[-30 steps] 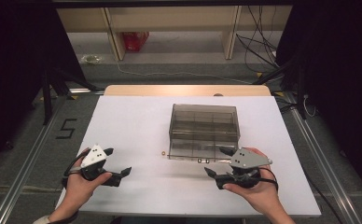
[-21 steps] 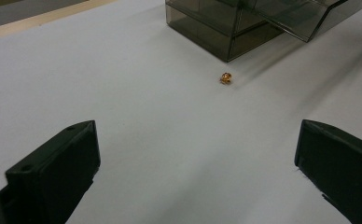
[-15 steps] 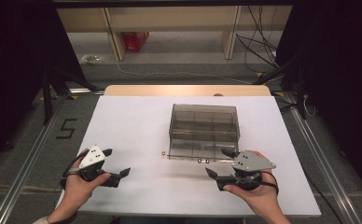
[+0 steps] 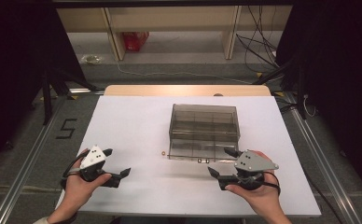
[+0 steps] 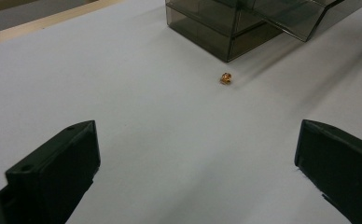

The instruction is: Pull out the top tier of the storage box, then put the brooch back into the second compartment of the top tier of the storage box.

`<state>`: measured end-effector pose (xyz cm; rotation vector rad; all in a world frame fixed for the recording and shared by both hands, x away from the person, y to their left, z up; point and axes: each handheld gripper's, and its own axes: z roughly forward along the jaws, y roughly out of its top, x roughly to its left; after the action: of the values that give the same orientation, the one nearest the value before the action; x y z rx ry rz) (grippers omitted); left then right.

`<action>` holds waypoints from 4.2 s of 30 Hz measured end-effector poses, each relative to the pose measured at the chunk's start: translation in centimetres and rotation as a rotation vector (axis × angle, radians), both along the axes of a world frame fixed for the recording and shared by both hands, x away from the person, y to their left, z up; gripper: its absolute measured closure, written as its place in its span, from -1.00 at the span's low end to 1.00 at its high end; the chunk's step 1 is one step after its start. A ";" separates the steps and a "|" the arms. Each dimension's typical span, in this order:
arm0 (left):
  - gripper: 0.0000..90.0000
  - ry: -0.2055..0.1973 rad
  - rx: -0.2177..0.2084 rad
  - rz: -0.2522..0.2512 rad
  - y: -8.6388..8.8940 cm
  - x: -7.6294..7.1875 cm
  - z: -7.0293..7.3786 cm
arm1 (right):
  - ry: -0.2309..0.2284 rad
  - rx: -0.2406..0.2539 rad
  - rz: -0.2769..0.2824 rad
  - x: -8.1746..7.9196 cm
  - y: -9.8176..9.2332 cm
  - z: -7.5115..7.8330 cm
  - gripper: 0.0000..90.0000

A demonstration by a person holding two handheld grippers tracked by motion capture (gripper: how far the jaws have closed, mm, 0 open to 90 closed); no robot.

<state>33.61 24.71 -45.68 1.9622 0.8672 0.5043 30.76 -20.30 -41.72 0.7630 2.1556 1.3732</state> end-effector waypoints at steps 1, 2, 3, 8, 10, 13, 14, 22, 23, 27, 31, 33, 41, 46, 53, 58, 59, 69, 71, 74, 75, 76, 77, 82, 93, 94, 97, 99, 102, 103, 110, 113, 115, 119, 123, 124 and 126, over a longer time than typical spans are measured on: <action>-1.00 -0.001 0.000 0.000 0.0 0.0 0.0 | 0.000 0.000 0.000 0.0 0.0 0.0 -0.58; -1.00 -0.001 -0.001 0.001 0.0 0.0 0.0 | 0.001 0.004 0.000 0.0 0.0 0.0 -0.58; -1.00 -0.002 -0.002 0.001 0.0 0.0 0.0 | -0.005 0.006 -0.002 0.0 0.0 0.0 -0.58; -1.00 0.005 -0.017 -0.009 -0.1 0.2 -0.1 | -0.005 0.011 -0.007 0.1 -0.1 0.0 -0.58; -1.00 0.006 -0.015 -0.017 -0.2 0.2 -0.1 | 0.003 0.017 -0.010 0.1 -0.2 -0.1 -0.58; -1.00 0.004 -0.007 -0.018 -0.3 0.1 -0.1 | 0.002 0.022 -0.017 0.2 -0.3 0.0 -0.58; -1.00 0.002 -0.011 -0.014 -0.3 0.1 0.0 | 0.001 0.023 -0.020 0.2 -0.2 0.0 -0.58; -1.00 0.008 -0.011 -0.016 -1.4 0.2 0.4 | 0.000 0.025 -0.028 -0.5 -1.1 -0.1 -0.58; -1.00 0.007 -0.008 -0.022 -1.6 0.3 0.4 | -0.001 0.024 -0.031 -0.5 -1.2 -0.1 -0.58; -0.99 0.008 -0.010 -0.031 -2.1 0.5 0.5 | 0.002 0.029 -0.049 -0.5 -1.7 -0.2 -0.59; -0.99 0.011 -0.016 -0.028 -2.2 0.6 0.5 | 0.004 0.024 -0.045 -0.5 -1.7 -0.3 -0.60; -0.99 0.014 -0.023 -0.027 -2.3 0.7 0.5 | 0.009 0.021 -0.043 -0.4 -1.8 -0.4 -0.60; -0.98 0.026 -0.038 -0.034 -3.3 1.3 0.6 | 0.011 0.015 -0.047 -0.3 -2.2 -0.5 -0.59; -0.94 0.024 -0.022 -0.044 -4.4 1.9 0.7 | 0.013 0.032 -0.061 -0.1 -2.7 -0.5 -0.58; -0.85 0.032 0.000 -0.054 -6.5 2.9 0.6 | 0.009 0.039 -0.073 -0.1 -2.9 -0.5 -0.59; -0.67 0.071 0.023 -0.061 -8.1 4.0 -0.1 | 0.009 0.050 -0.076 -0.1 -2.9 -0.4 -0.58; -0.67 0.078 0.032 -0.071 -8.4 4.2 -0.2 | 0.010 0.050 -0.076 -0.1 -2.9 -0.4 -0.58; -0.48 0.131 0.170 -0.073 -11.1 6.8 -1.9 | 0.012 0.054 -0.080 0.0 -2.9 -0.4 -0.58; -0.44 0.137 0.182 -0.069 -11.4 7.4 -2.2 | 0.013 0.054 -0.081 0.0 -2.9 -0.4 -0.58; -0.32 0.150 0.202 -0.067 -11.8 8.1 -2.6 | 0.013 0.055 -0.081 0.0 -3.0 -0.4 -0.58; -0.30 0.161 0.202 -0.068 -12.0 8.3 -2.8 | 0.013 0.055 -0.083 0.0 -3.0 -0.4 -0.58; -0.27 0.170 0.202 -0.069 -12.1 8.5 -2.9 | 0.013 0.056 -0.083 0.0 -3.0 -0.4 -0.58; -0.25 0.183 0.204 -0.068 -12.2 8.7 -2.9 | 0.013 0.056 -0.085 0.0 -3.0 -0.4 -0.58; -0.16 0.225 0.209 -0.074 -12.5 9.2 -3.3 | 0.015 0.055 -0.083 0.0 -3.0 -0.5 -0.57; 0.00 0.256 0.227 -0.088 -12.9 9.8 -3.0 | 0.014 0.052 -0.080 0.0 -2.8 -0.5 -0.57; 0.02 0.260 0.227 -0.089 -12.9 9.8 -3.0 | 0.015 0.051 -0.079 0.0 -2.8 -0.5 -0.57; 0.14 0.266 0.228 -0.096 -13.0 9.8 -2.9 | 0.015 0.053 -0.079 0.0 -2.8 -0.5 -0.57; 0.22 0.270 0.232 -0.101 -13.1 9.9 -2.8 | 0.015 0.052 -0.080 0.0 -2.8 -0.5 -0.56; 0.32 0.274 0.236 -0.104 -13.3 9.9 -2.8 | 0.016 0.051 -0.081 0.0 -2.8 -0.5 -0.56; 0.35 0.273 0.239 -0.105 -13.3 9.9 -2.8 | 0.017 0.052 -0.081 0.0 -2.8 -0.5 -0.56; 0.60 0.278 0.241 -0.115 -13.7 9.7 -2.7 | 0.016 0.052 -0.078 0.1 -2.8 -0.5 -0.56; 0.64 0.282 0.231 -0.108 -13.6 9.7 -2.7 | 0.016 0.054 -0.078 0.1 -2.8 -0.5 -0.56; 0.71 0.278 0.230 -0.109 -13.6 9.7 -2.7 | 0.017 0.053 -0.078 0.1 -2.8 -0.5 -0.56; 0.73 0.272 0.220 -0.109 -13.5 9.6 -2.8 | 0.017 0.053 -0.079 0.1 -2.9 -0.5 -0.56; 0.74 0.278 0.206 -0.099 -13.4 9.6 -2.9 | 0.018 0.055 -0.078 0.1 -2.9 -0.5 -0.56; 0.74 0.278 0.205 -0.098 -13.4 9.6 -2.9 | 0.018 0.055 -0.078 0.1 -2.9 -0.5 -0.56; 0.74 0.279 0.204 -0.095 -13.4 9.6 -2.9 | 0.017 0.058 -0.079 0.1 -2.9 -0.5 -0.56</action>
<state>43.20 11.33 -48.54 2.2869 0.9169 0.2751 30.83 -23.22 -42.20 0.8744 2.0834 1.3984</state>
